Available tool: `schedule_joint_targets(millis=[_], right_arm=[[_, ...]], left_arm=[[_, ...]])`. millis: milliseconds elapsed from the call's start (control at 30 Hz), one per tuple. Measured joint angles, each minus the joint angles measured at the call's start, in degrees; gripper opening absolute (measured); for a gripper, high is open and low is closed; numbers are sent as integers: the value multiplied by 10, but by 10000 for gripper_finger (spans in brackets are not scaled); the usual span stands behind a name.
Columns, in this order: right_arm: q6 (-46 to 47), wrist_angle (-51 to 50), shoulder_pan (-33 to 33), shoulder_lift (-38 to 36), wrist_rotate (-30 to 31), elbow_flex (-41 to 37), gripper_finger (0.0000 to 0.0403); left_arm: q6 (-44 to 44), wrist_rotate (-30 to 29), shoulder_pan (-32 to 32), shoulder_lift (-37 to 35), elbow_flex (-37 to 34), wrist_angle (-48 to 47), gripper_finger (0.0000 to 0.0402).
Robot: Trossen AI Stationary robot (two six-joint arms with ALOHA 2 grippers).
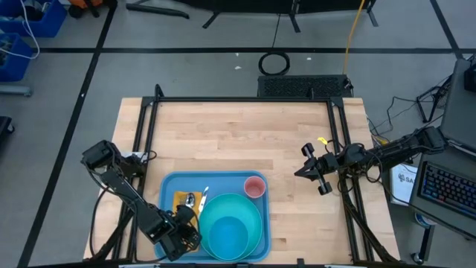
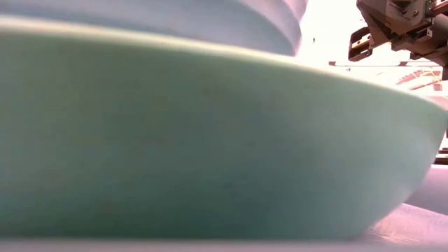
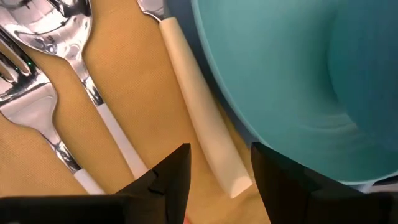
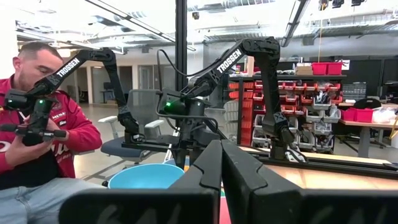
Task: Set up tray
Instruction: Put the light yellow table knife to the right of the orange spoon on the yellow table napkin
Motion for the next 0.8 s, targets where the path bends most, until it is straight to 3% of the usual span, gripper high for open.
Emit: schedule_joint_targets(millis=[800], right_arm=[[0, 0, 0, 0, 0, 0, 0]], left_arm=[[-16, 1, 6, 32, -1, 15, 172]])
